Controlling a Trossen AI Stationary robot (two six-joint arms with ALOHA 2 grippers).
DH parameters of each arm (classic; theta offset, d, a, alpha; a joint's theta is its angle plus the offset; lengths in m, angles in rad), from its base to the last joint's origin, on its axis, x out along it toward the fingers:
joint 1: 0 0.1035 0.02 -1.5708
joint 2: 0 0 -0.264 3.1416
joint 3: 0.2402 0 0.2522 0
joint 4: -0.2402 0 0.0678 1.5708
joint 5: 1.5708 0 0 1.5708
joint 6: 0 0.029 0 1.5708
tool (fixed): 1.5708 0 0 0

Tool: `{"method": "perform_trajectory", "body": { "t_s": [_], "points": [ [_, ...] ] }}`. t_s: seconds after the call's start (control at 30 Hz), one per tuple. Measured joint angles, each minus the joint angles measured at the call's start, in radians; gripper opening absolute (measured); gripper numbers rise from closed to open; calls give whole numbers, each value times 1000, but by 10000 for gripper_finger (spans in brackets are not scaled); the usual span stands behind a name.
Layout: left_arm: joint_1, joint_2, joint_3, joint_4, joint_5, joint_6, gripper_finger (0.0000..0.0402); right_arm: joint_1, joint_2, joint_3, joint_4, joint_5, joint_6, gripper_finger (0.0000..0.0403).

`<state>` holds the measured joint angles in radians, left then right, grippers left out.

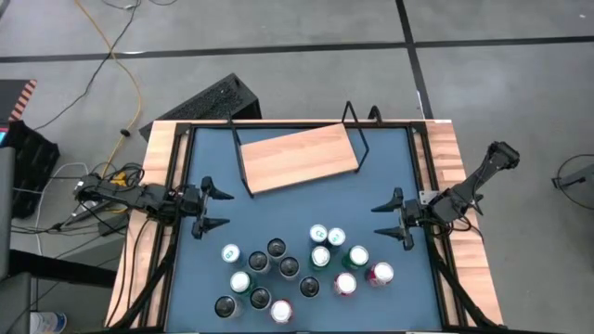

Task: Place canned beverage on shelf
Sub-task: Put the right blue soda can on the shelf

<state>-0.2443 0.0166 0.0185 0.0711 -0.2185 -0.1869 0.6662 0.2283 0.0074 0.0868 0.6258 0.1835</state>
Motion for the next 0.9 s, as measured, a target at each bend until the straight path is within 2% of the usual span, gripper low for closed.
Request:
{"method": "perform_trajectory", "body": {
  "t_s": [0.1, 0.2, 0.37, 0.57, 0.77, 0.9],
  "points": [
    [0, 0, 0, 19, 0, -117, 352, -10, 1, 1, -10, 53, -151, 292],
    [0, 0, 0, 73, -8, -242, 352, -24, 1, 2, -16, 53, -259, 292],
    [0, 0, 0, 172, -80, -410, 352, -27, 1, 2, -17, 54, -296, 292],
    [0, 0, 0, 182, -220, -521, 352, -27, 1, 3, -18, 54, -280, 292],
    [0, 0, 1, 177, -367, -608, 352, -27, 1, 3, 55, 53, -93, 292],
    [0, 0, 1, 171, -407, -645, 352, -27, 1, 3, 127, 53, -12, 292]
  ]
}}
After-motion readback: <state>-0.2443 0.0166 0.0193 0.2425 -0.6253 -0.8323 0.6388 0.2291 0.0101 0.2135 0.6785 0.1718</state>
